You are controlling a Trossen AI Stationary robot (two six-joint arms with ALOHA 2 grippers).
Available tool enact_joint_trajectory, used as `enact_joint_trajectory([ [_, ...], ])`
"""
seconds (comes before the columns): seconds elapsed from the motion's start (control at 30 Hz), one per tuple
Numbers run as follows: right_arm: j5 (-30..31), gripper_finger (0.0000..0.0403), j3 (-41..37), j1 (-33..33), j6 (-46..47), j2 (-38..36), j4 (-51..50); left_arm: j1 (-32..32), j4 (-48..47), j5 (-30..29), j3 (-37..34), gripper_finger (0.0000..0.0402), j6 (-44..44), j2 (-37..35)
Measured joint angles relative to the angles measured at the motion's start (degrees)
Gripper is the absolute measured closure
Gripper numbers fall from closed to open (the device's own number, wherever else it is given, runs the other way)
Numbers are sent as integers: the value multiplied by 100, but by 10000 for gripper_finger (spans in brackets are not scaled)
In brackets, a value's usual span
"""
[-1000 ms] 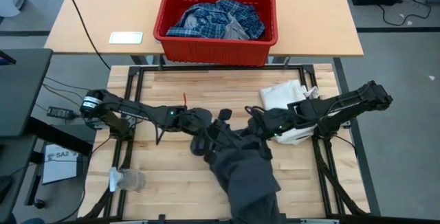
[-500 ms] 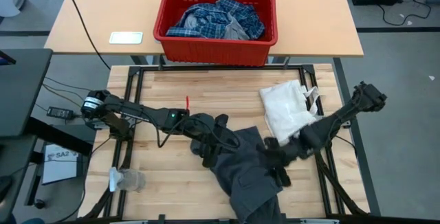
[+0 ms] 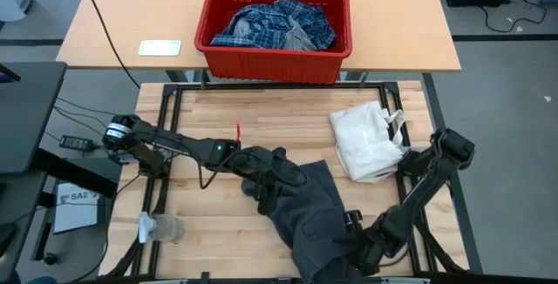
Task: Fold Laundry from Bin
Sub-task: Fold the black shorts
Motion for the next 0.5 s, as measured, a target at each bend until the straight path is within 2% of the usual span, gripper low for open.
enact_joint_trajectory([
  [0.1,420,210,0,37,243,228,-35,-84,-55,2,-7,264,-2,46],
  [0.17,436,236,0,-44,439,327,-24,-114,-21,-18,-4,264,-5,83],
  [0.33,158,374,0,-399,716,286,207,-127,-300,-211,-5,264,-210,58],
  [0.5,-116,385,155,-886,1051,-224,369,-123,-770,-312,-7,264,-323,-156],
])
